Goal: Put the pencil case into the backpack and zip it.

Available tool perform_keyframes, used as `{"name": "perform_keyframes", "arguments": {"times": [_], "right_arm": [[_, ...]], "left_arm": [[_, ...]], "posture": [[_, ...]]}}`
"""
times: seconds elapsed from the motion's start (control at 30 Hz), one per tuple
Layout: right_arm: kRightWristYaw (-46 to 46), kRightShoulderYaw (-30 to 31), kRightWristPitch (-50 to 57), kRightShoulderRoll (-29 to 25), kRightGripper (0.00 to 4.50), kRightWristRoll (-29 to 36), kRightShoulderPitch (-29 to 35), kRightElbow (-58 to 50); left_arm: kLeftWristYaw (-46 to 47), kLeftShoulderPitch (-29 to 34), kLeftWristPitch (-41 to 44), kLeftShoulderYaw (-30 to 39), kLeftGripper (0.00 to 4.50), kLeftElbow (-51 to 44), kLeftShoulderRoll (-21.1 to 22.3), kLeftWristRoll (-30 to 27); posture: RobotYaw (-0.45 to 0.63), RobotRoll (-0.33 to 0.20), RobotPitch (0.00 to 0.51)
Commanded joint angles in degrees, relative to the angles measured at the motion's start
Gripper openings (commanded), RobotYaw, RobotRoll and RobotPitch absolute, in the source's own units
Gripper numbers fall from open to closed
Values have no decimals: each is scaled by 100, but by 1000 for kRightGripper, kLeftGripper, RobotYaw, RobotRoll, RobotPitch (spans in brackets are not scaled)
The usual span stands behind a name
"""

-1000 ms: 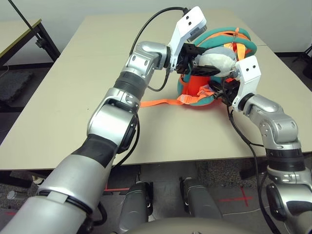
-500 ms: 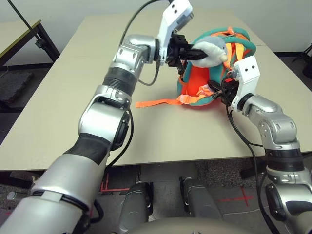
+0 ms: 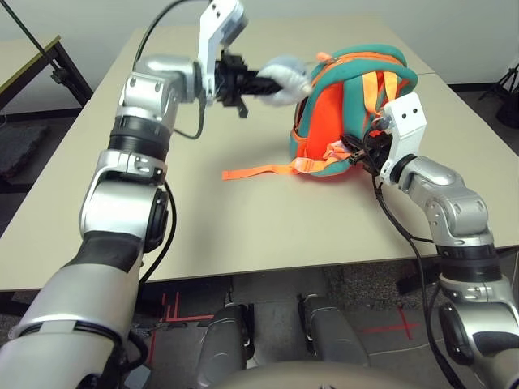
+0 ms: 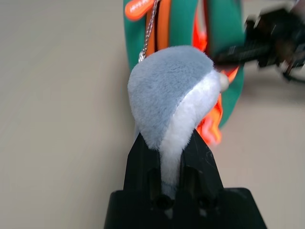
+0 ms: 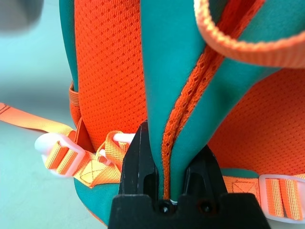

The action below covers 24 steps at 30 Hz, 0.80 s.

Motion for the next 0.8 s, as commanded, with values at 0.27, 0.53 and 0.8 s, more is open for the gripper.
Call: {"name": "perform_keyframes", "arguments": {"times": [0.27,0.53,0.8], "right_arm": [[137,164,73,10,326,-19,-47,166],[154,173,63,45,326,-55,-79,197],[164,181,52,55,326,-66,-125,211]], "left_arm": [[134,481,-323,-214,176,1076,-232,337],[320,572,-654,-252,176,1895,-604,556],[413,483,-826,-130,176,2099,-763,574]], "posture": [[-220,0,77],[-217,0,73],[-222,0,68]]}}
